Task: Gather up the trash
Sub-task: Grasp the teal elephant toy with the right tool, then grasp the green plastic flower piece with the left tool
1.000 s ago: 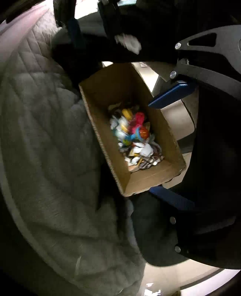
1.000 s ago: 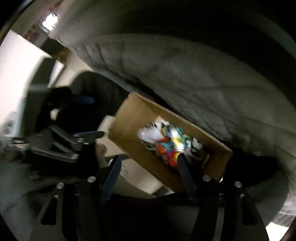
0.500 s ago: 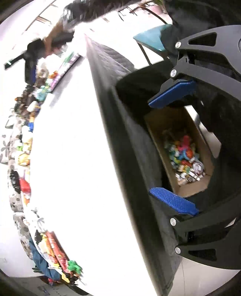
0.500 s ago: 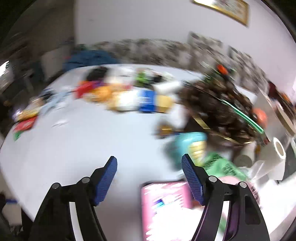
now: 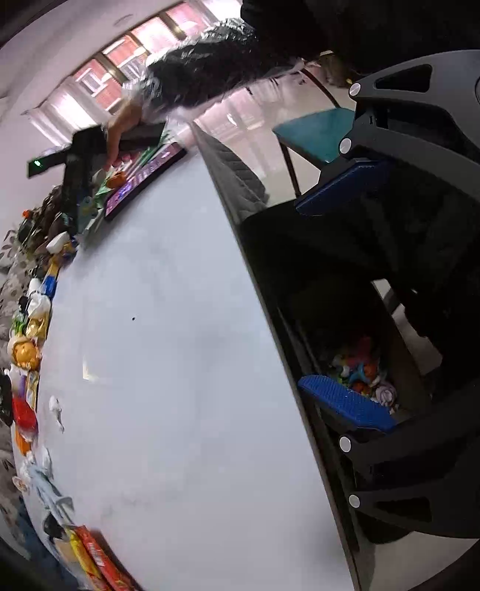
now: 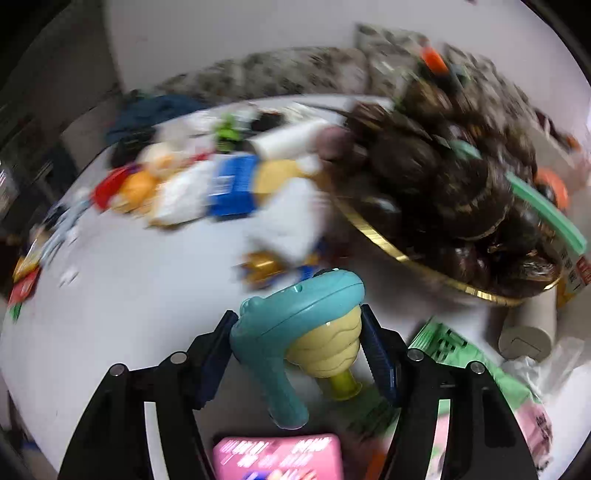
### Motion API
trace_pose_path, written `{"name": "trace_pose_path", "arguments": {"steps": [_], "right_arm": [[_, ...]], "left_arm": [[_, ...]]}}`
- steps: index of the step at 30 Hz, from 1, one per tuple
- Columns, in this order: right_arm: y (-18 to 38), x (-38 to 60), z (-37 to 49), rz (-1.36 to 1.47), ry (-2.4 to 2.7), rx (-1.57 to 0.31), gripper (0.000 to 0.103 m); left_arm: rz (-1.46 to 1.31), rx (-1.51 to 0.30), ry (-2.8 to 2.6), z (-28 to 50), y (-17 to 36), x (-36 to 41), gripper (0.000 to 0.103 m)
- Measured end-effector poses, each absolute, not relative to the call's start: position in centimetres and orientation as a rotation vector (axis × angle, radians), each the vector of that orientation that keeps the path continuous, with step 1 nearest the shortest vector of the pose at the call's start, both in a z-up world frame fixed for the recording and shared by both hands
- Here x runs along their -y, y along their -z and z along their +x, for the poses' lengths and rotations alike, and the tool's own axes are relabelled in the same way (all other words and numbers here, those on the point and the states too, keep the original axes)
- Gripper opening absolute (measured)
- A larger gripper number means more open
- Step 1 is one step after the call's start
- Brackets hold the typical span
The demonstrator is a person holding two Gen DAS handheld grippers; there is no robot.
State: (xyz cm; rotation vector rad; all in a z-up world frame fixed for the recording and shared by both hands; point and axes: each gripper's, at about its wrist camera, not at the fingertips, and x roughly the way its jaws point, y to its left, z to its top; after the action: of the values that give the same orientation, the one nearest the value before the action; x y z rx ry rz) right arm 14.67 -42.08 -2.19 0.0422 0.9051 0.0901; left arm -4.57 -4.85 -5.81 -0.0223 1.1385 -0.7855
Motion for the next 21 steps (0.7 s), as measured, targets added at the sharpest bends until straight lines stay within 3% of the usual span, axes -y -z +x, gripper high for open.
{"name": "trace_pose_path", "arguments": {"steps": [4, 7, 11, 13, 15, 21], "right_arm": [[-0.6, 38.1, 10.3, 0.047, -0.268, -0.829, 0.064], [-1.7, 34.5, 7.6, 0.074, -0.405, -0.792, 0.064], [-1.7, 30.5, 6.1, 0.101, -0.517, -0.778, 0.065], [-1.4, 28.9, 5.8, 0.088, -0.545, -0.781, 0.065], [-1.0, 27.3, 5.6, 0.092, -0.578, -0.799, 0.065], [-0.1, 25.3, 5.1, 0.105, -0.585, -0.847, 0.065]], "left_arm": [[0.001, -1.182, 0.811, -6.7, 5.4, 4.0, 0.086], [-0.093, -1.133, 0.839, -7.7, 2.1, 1.4, 0.086], [0.069, -0.809, 0.580, -5.8, -4.6, -2.2, 0.092], [0.186, -0.700, 0.394, -3.2, -5.3, -3.7, 0.092], [0.234, -0.670, 0.305, 0.8, -4.0, -5.9, 0.092], [0.141, -0.871, 0.287, 9.9, 2.9, -11.8, 0.092]]}}
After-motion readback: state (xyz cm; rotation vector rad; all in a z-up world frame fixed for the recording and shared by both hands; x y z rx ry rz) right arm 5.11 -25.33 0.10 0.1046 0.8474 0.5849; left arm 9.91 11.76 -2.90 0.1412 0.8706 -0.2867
